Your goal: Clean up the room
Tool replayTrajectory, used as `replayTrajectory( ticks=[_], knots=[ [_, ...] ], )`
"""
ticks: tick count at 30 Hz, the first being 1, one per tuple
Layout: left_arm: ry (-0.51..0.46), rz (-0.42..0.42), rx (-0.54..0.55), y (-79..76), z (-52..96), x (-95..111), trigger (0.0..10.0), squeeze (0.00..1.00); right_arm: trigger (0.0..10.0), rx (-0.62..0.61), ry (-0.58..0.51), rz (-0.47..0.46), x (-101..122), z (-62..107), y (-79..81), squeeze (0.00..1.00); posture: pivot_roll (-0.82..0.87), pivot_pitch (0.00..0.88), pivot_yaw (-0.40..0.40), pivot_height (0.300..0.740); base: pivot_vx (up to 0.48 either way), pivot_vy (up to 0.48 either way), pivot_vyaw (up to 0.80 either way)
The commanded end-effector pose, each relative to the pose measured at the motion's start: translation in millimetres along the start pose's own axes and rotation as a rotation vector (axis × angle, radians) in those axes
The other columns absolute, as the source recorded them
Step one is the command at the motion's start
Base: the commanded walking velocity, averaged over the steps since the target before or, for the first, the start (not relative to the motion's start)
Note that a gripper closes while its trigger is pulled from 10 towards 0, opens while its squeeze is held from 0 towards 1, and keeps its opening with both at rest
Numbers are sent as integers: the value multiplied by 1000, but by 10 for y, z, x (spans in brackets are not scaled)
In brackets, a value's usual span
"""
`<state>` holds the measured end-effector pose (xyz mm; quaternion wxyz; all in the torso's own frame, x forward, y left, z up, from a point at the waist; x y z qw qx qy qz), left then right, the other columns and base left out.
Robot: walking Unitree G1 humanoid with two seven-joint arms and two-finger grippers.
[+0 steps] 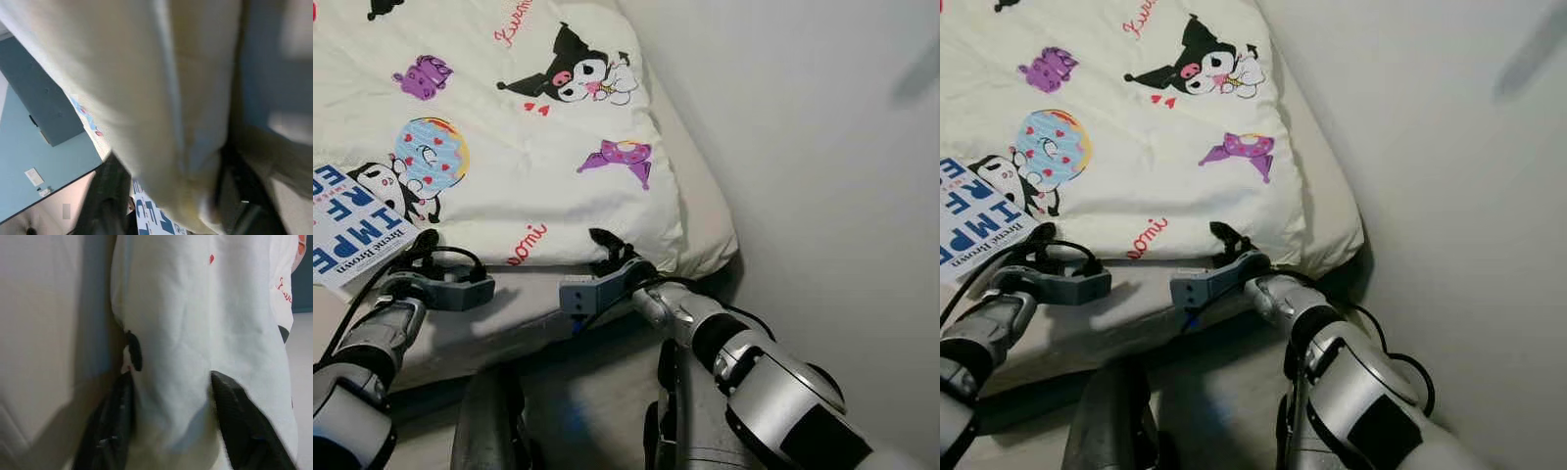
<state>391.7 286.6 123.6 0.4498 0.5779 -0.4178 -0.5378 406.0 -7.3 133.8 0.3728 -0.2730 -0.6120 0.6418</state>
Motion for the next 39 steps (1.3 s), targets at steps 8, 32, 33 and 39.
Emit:
replayTrajectory(
  ticks=[8,32,33,39],
  knots=[
    [-12,40,-108,-180,51,45,0,0,0,72,6,-14,-78,70,159,0,23,461,-88,546,0,0,0],
    [-507,392,-186,118,116,1706,0,0,0,234,15,-40,-552,351,181,0,75,428,-74,546,0,0,0],
    [-507,392,-186,118,116,1706,0,0,0,234,15,-40,-552,351,181,0,75,428,-74,546,0,0,0],
    [-702,467,-212,361,355,2269,0,0,0,341,-4,-26,-683,497,247,0,78,424,-69,546,0,0,0]
  ],
)
Point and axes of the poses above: a point about 5 cm out from each wrist's last joint towards the gripper, its own z axis pointing back from the gripper into the wrist, its own x axis along the axis of the wrist's last joint, y = z × x, the point moved 4 cm from there along -z, pointing out of the wrist towards the gripper, and after that the axes turned 1 degree about -z, right-handed, at the moved point
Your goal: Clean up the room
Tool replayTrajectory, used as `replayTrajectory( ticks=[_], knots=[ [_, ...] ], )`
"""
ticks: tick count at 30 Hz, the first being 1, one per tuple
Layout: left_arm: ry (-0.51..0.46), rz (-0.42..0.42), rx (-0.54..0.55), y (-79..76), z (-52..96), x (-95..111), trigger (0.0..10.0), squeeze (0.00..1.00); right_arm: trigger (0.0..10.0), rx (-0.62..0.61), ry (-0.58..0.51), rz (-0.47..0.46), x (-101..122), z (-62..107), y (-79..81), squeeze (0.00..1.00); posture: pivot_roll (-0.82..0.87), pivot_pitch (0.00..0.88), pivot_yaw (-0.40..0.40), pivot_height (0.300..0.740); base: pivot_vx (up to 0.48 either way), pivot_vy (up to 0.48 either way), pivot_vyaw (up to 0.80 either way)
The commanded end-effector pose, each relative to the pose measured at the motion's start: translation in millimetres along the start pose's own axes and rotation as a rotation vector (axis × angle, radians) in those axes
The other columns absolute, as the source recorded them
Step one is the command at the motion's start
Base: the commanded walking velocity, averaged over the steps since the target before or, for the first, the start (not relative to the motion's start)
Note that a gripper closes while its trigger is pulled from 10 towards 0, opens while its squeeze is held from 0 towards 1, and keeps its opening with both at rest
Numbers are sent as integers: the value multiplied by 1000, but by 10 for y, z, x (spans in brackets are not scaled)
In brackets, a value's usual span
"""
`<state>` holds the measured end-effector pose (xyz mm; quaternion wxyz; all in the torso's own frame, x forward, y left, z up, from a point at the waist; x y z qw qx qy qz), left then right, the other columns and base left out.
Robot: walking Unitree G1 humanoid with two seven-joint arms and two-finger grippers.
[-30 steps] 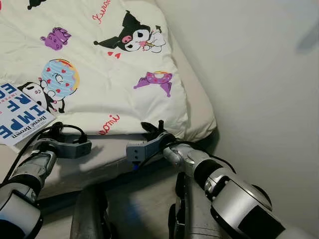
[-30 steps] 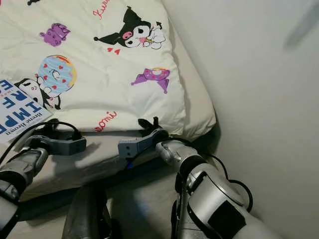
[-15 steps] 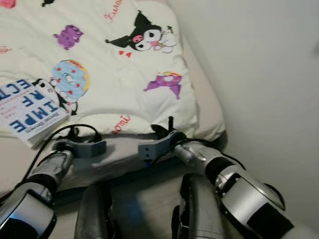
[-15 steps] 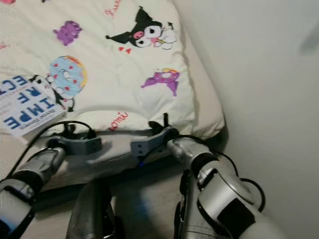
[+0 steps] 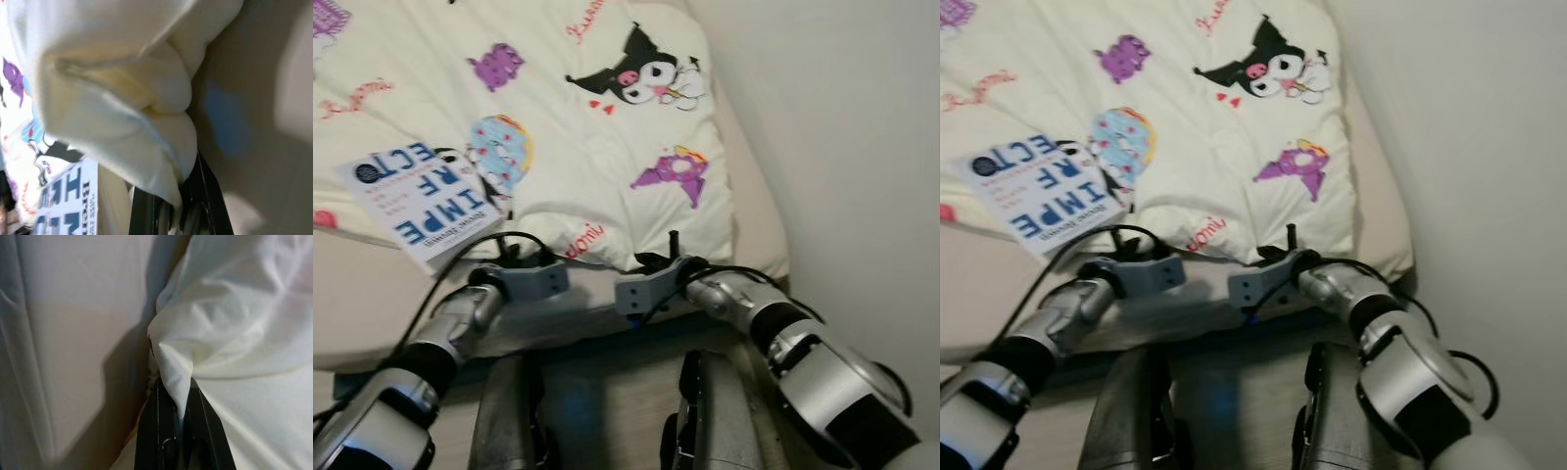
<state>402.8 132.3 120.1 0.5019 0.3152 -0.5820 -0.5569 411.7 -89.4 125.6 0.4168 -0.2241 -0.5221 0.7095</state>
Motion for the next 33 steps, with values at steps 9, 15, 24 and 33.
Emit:
replayTrajectory(
  ticks=[9,15,24,33],
  knots=[
    [-427,-6,-493,-701,332,1316,0,0,0,199,76,-12,-322,215,233,0,84,412,-68,546,0,0,0],
    [-417,-96,-666,-827,529,1249,0,0,0,264,109,-35,-419,287,290,0,86,410,-69,546,0,0,0],
    [-334,-95,-773,-918,677,1081,0,0,0,239,120,-51,-466,318,281,0,90,407,-66,546,0,0,0],
    [-381,196,-750,-831,740,1523,0,0,10000,64,127,-118,-431,243,40,0,87,402,-67,546,0,0,0]
  ],
)
Point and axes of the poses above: a point about 5 cm out from each wrist's last joint towards the gripper, its own z axis pointing back from the gripper into the wrist, its own x axis along the axis of the wrist's last joint, y = z × x, the point moved 4 cm from there along -z, pointing out of the wrist towards the gripper, and after that the axes turned 1 degree about -z, right-handed, at the moved point
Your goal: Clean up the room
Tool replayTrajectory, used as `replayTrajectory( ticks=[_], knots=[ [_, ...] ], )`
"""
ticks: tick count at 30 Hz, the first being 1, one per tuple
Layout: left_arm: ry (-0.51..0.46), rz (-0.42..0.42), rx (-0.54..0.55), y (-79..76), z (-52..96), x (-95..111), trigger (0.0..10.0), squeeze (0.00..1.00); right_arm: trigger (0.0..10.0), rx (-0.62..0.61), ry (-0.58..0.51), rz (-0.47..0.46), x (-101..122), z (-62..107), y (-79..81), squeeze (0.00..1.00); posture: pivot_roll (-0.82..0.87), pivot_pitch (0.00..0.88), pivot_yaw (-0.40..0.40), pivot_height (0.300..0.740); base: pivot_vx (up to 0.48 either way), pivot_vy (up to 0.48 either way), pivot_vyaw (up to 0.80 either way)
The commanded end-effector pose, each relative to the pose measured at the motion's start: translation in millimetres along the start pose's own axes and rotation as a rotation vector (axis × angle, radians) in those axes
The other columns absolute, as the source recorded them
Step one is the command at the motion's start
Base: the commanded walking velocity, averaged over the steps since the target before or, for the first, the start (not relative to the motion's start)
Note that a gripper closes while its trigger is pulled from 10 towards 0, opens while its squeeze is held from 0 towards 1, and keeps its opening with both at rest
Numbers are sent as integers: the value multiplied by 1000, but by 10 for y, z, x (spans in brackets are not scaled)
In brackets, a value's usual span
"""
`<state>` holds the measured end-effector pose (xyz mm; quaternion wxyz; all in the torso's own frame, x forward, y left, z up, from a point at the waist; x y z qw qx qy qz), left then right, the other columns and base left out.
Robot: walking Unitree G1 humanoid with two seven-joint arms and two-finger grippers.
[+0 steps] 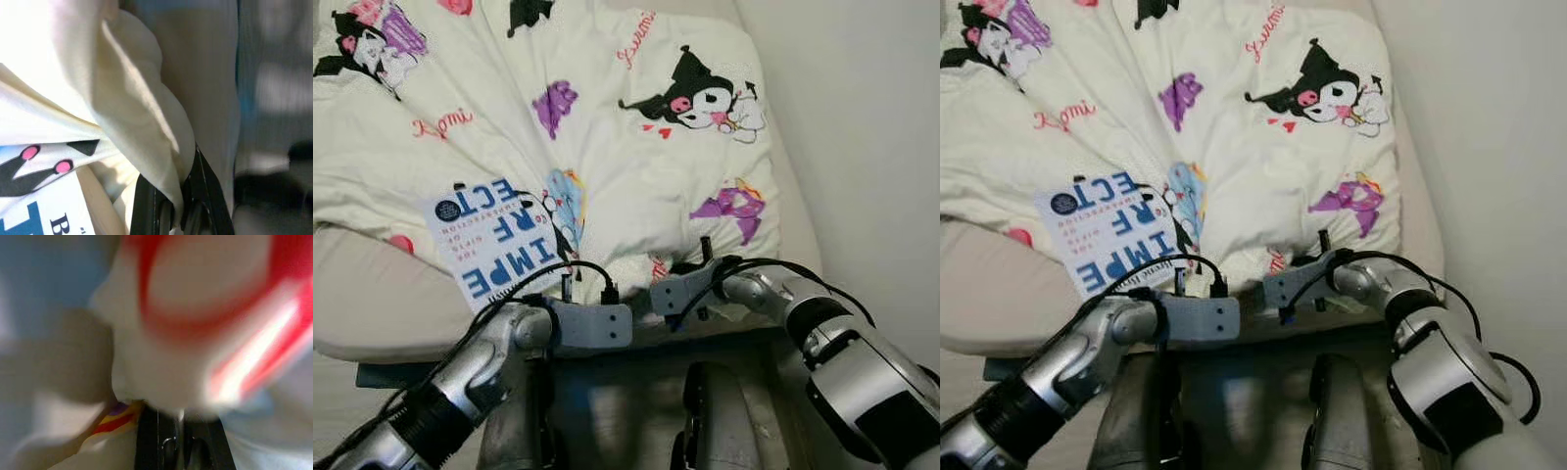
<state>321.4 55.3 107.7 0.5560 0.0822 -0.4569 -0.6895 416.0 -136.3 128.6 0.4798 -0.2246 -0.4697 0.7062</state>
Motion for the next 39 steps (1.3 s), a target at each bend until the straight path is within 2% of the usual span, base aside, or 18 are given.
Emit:
replayTrajectory(
  ticks=[1,4,5,7,8,9,17,23,25,27,28,30,32,34,35,36,37,39],
  knots=[
    [-236,45,-175,-482,-121,577,0,0,10000,-61,9,-73,-13,-9,0,0,87,401,-67,546,0,0,0],
    [-249,88,-114,-361,-126,623,745,0,10000,-111,6,-114,16,-28,-50,0,89,402,-65,546,0,0,0],
    [-255,119,-104,-327,-120,636,10000,0,10000,-117,-5,-130,47,-42,-50,0,91,399,-62,546,0,0,0],
    [-255,119,-104,-327,-120,636,10000,0,10000,-117,-5,-130,47,-42,-50,0,91,399,-62,546,0,0,0],
    [-256,142,-88,-284,-112,636,10000,47,10000,-114,-25,-159,90,-56,-43,0,90,398,-62,546,0,0,0],
    [-254,167,-81,-246,-98,634,10000,1000,10000,-117,-42,-186,121,-65,-37,1000,92,394,-58,546,0,0,0],
    [-248,179,-106,-239,-57,653,10000,1000,10000,-115,-45,-215,118,-65,-13,1000,88,390,-61,546,0,0,0],
    [-361,107,-285,-464,112,779,10000,1000,10000,-65,-47,-240,74,-33,5,1000,81,384,-62,546,0,0,0],
    [-375,96,-300,-485,130,791,10000,1000,10000,-55,-48,-243,72,-31,14,1000,81,384,-62,546,0,0,0],
    [-408,46,-364,-584,217,796,10000,1000,10000,35,-35,-258,30,-13,117,1000,79,379,-62,546,0,0,0],
    [-421,75,-354,-568,235,806,10000,0,10000,81,-13,-239,-17,5,185,0,74,378,-63,546,0,0,0],
    [-429,100,-343,-549,244,813,10000,0,10000,110,3,-223,-51,19,228,0,74,378,-63,546,0,0,0],
    [-488,235,-283,-385,264,889,10000,0,10000,111,41,-200,-141,53,246,0,76,378,-60,546,0,0,0],
    [-508,262,-258,-326,271,908,10000,0,10000,99,52,-216,-168,63,226,0,77,379,-60,546,0,0,0],
    [-519,283,-243,-285,279,915,10000,0,10000,88,58,-238,-187,71,202,0,79,380,-61,546,0,0,0],
    [-543,323,-238,-238,301,933,10000,0,10000,51,51,-320,-198,78,131,0,79,382,-62,546,0,0,0],
    [-575,362,-231,-189,333,956,10000,0,10000,3,27,-470,-196,83,34,0,79,382,-62,546,0,0,0],
    [-575,362,-231,-189,333,956,10000,0,10000,3,27,-470,-196,83,34,0,79,382,-62,546,0,0,0]
  ],
)
Point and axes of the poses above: a point about 5 cm out from each wrist's last joint towards the gripper, its own z axis pointing back from the gripper into the wrist, its own x axis along the axis of the wrist's last joint, y = z × x, the point moved 4 cm from there along -z, pointing out of the wrist towards the gripper, and after that the axes turned 1 degree about -z, right-handed, at the moved point
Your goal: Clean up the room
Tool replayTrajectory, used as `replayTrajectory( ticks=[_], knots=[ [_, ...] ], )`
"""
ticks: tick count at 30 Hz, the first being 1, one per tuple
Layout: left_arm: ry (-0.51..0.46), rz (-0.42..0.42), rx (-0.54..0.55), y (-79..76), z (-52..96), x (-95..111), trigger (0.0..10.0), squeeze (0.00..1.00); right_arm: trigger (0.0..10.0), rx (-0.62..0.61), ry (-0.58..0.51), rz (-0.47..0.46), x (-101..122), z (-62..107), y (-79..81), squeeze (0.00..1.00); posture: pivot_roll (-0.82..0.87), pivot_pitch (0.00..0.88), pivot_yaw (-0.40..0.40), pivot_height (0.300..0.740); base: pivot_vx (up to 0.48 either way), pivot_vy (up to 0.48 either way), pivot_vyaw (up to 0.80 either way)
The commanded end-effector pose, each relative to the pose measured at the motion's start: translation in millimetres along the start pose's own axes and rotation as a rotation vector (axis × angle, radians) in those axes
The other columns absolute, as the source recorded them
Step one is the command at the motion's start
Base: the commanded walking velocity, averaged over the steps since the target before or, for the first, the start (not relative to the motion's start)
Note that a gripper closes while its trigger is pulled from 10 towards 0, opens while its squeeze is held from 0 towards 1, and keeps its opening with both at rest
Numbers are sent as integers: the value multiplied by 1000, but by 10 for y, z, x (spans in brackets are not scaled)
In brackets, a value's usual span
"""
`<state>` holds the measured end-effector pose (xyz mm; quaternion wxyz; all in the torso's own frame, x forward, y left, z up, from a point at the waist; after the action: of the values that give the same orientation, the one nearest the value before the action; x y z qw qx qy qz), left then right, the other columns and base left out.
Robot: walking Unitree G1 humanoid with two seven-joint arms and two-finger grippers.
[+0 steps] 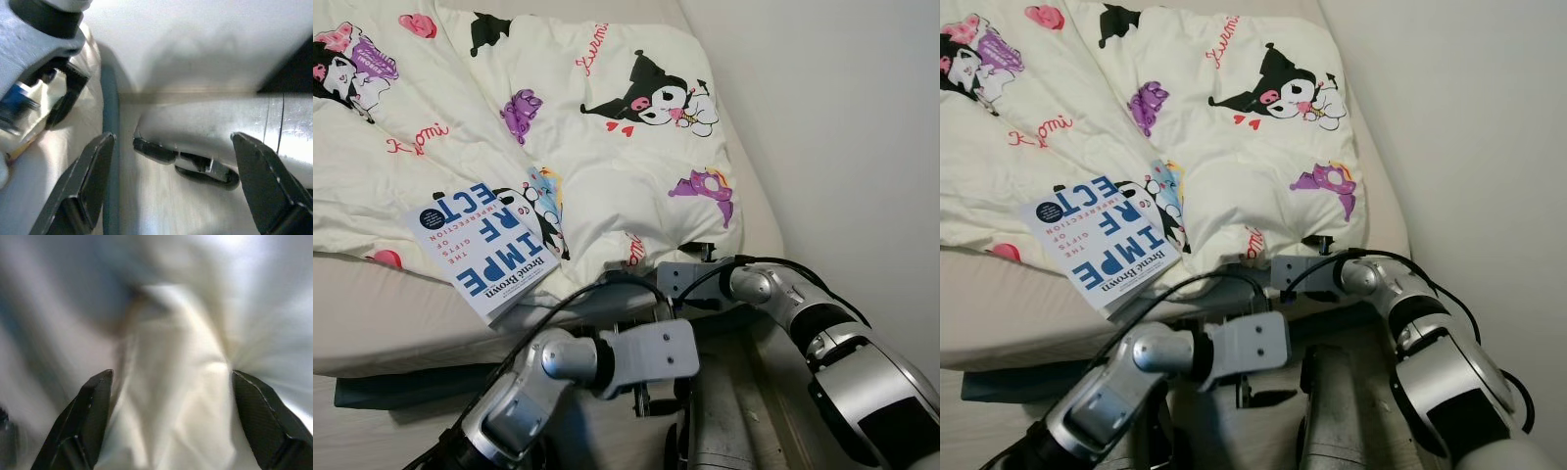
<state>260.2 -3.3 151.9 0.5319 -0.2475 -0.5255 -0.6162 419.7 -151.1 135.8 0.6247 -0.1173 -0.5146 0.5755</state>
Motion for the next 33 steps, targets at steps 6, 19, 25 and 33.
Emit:
replayTrajectory(
  ticks=[6,19,25,33],
  knots=[
    [-313,336,-7,45,214,382,10000,0,10000,-53,-542,-1026,351,224,-595,0,77,380,-55,546,0,0,0],
    [-332,333,177,223,437,371,10000,0,10000,-199,-446,-1232,44,254,-636,0,74,370,-55,546,0,0,0],
    [-227,390,148,73,670,162,10000,0,10000,75,-370,-1049,-60,311,-272,0,80,357,-59,546,0,0,0],
    [-157,385,132,-35,761,39,10000,0,10000,413,-128,-727,-357,476,274,0,75,354,-55,546,0,0,0]
  ],
)
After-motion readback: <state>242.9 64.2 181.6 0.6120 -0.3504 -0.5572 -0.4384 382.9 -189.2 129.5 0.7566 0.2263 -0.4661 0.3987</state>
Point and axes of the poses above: a point about 5 cm out from each wrist's last joint towards the gripper, its own z axis pointing back from the gripper into the wrist, its own x axis along the axis of the wrist's last joint, y = z × x, the point moved 4 cm from there along -z, pointing out of the wrist towards the gripper, and after that the axes turned 1 degree about -z, right-handed, at the moved point
